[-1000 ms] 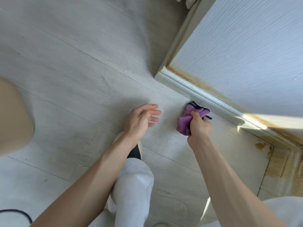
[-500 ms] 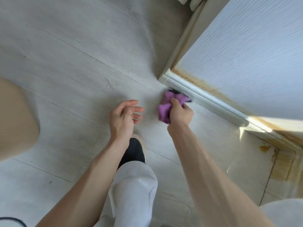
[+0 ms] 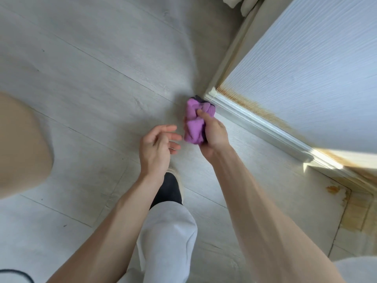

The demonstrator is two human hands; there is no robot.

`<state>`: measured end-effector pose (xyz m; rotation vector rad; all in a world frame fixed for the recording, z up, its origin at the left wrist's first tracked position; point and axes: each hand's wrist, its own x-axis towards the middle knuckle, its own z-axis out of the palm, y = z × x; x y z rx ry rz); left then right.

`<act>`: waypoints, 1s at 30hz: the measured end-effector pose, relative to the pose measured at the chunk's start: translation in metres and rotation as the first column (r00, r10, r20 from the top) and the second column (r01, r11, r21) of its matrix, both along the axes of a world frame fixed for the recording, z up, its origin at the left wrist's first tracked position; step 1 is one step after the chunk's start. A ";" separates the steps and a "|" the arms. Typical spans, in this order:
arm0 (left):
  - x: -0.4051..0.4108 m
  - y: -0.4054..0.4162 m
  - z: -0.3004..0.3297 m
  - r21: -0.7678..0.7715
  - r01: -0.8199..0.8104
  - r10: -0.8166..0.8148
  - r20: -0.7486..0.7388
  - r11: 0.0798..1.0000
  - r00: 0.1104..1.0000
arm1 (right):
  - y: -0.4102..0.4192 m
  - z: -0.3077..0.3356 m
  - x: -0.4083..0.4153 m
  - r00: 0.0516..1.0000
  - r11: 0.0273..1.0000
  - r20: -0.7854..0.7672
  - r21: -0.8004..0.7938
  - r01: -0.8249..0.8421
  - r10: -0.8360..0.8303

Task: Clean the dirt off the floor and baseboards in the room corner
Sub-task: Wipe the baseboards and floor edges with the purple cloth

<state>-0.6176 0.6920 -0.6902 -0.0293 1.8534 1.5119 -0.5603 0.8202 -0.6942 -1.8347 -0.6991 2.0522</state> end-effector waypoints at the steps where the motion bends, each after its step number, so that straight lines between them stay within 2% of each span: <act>1: 0.000 -0.001 -0.001 -0.001 -0.006 0.006 -0.001 1.000 1.000 | -0.004 -0.001 0.011 1.000 1.000 0.002 -0.024 -0.011 0.011; 5: 0.000 0.000 0.000 -0.002 -0.013 0.013 -0.003 1.000 1.000 | 0.020 -0.005 -0.002 0.989 0.990 0.088 -0.065 0.129 -0.123; 8: -0.002 -0.002 0.003 -0.006 -0.011 0.011 -0.019 1.000 1.000 | 0.048 0.002 -0.022 0.985 0.985 -0.018 -0.020 0.169 -0.169; 11: -0.007 -0.007 0.000 -0.008 -0.022 0.022 -0.040 1.000 0.999 | 0.037 0.017 -0.011 0.930 0.942 -0.155 -0.098 0.321 -0.333; 13: -0.009 -0.008 -0.001 -0.015 -0.003 0.003 -0.058 1.000 0.998 | 0.026 0.014 0.011 0.882 0.896 -0.168 -0.140 0.420 -0.440; 17: -0.006 -0.003 0.002 -0.011 0.012 -0.013 -0.066 1.000 0.998 | 0.049 0.011 0.002 0.932 0.927 -0.056 -0.139 0.348 -0.358; 22: -0.002 -0.001 0.004 -0.005 0.029 -0.030 -0.079 1.000 0.996 | 0.045 0.037 -0.001 0.939 0.959 -0.215 0.030 0.281 -0.269; 24: -0.002 -0.001 0.002 0.000 0.024 -0.024 -0.070 1.000 0.997 | 0.029 0.038 0.016 0.978 0.983 -0.158 0.104 0.152 -0.134; 26: -0.002 0.000 0.002 0.001 0.011 -0.011 -0.060 1.000 0.998 | 0.014 0.036 0.037 0.997 0.990 -0.016 0.120 -0.069 0.071; 27: -0.002 0.000 0.002 -0.003 0.013 -0.013 -0.054 1.000 0.998 | 0.008 0.037 0.049 0.990 0.984 0.070 0.122 -0.131 0.123; 28: -0.002 -0.001 0.002 -0.009 0.016 -0.016 -0.055 1.000 0.998 | 0.004 0.040 0.063 0.980 0.980 0.158 0.137 -0.144 0.121; 30: -0.002 0.000 0.002 -0.017 0.025 -0.026 -0.056 1.000 0.998 | 0.010 0.040 0.092 0.945 0.974 0.326 0.215 -0.073 -0.001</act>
